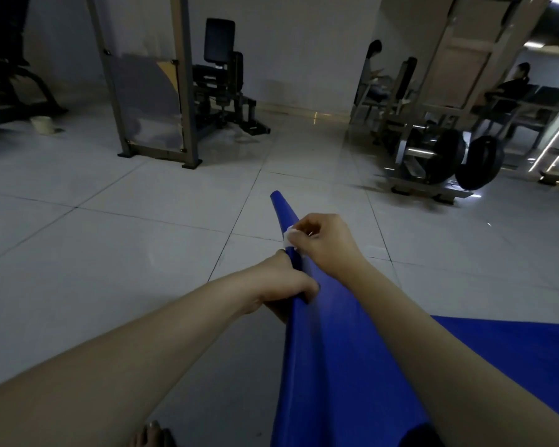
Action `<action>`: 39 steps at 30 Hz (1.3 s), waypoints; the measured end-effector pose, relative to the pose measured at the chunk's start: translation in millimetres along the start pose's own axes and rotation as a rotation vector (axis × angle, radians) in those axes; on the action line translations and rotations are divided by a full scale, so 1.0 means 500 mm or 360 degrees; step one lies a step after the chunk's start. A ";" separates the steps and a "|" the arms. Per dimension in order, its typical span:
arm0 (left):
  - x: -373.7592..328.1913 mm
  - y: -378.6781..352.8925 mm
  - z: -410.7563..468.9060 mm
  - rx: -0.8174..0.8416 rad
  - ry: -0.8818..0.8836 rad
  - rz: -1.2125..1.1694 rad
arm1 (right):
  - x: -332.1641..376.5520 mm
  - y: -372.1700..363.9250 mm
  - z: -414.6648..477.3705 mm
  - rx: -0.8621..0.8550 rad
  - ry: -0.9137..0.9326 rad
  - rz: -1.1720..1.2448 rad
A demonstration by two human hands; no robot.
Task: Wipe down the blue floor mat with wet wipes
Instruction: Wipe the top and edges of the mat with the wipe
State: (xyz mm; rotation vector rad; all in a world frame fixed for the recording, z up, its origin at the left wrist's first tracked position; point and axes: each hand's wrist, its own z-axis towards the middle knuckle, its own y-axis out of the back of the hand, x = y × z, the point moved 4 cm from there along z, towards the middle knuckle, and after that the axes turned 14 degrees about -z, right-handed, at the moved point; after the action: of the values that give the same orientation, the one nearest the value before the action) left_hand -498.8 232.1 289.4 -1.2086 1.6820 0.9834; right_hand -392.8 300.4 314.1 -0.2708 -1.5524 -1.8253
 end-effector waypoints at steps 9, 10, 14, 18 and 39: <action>0.011 0.017 0.002 -0.0127 -0.0111 -0.0090 | -0.010 0.005 -0.043 0.0000 0.0018 0.0124; 0.010 0.019 0.003 -0.0138 -0.0110 -0.0093 | -0.007 0.002 -0.027 -0.0020 0.0003 0.0143; 0.006 0.024 0.002 -0.0150 -0.0100 -0.0201 | 0.003 -0.004 0.084 -0.0037 -0.0093 0.0135; 0.006 0.016 -0.001 -0.0102 -0.0066 -0.0237 | -0.004 -0.008 0.194 -0.0081 -0.0220 0.0077; -0.005 0.010 -0.033 0.0001 0.0011 -0.0214 | 0.043 0.009 0.213 -0.0171 0.0075 -0.0350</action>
State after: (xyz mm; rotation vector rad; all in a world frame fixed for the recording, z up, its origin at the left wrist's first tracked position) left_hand -505.9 219.0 298.2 -1.3076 1.5843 0.8971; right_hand -435.3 390.5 356.8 -0.1086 -1.5031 -2.0736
